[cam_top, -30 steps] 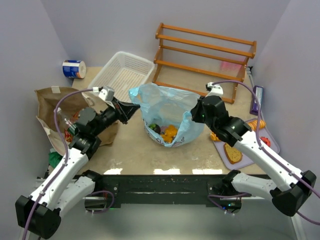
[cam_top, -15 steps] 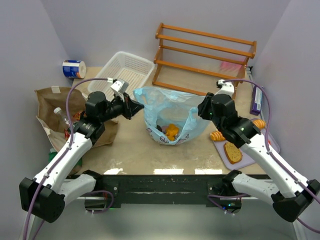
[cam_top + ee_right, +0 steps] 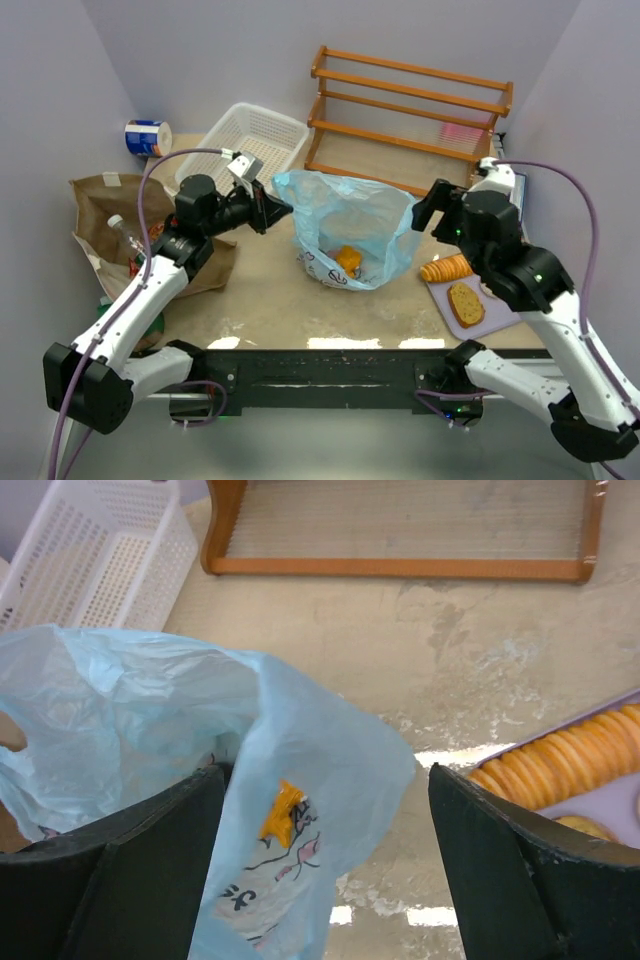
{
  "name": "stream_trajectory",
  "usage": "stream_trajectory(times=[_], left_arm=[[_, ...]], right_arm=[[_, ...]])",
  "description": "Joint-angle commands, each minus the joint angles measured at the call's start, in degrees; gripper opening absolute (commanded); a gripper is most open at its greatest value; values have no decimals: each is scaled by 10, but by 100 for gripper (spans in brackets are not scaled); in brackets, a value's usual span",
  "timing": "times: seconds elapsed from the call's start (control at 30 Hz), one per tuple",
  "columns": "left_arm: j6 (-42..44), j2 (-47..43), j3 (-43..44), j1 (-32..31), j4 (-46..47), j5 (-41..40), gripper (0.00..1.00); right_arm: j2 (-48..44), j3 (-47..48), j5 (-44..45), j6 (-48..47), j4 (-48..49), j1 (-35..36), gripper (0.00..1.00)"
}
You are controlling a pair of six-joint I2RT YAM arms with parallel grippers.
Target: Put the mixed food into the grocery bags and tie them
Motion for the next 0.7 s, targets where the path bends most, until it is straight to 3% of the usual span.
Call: stream_trajectory(times=[0.0,0.03,0.2,0.33,0.43,0.53,0.67], left_arm=[[-10,14,32,3,20,-1,0],[-10,17,32,2,20,-3,0],[2,6,10,3,38,-8,0],[5,0,1,3,34,-10,0],[15,-1,0,3,23,-19,0],[16,-5,-5,3,21,-19,0],[21,-15,-16,3,18,-23,0]], right_arm=[[-40,70,42,15,-66,-4,92],[-43,77,54,19,-79,-4,99],[-6,34,121,26,-127,-18,99],[21,-65,-10,2,-56,-130,99],[41,-132,-116,-11,-12,-252,98],[69,-186,-158,-24,6,-311,99],[125,-217,-152,-21,12,-335,99]])
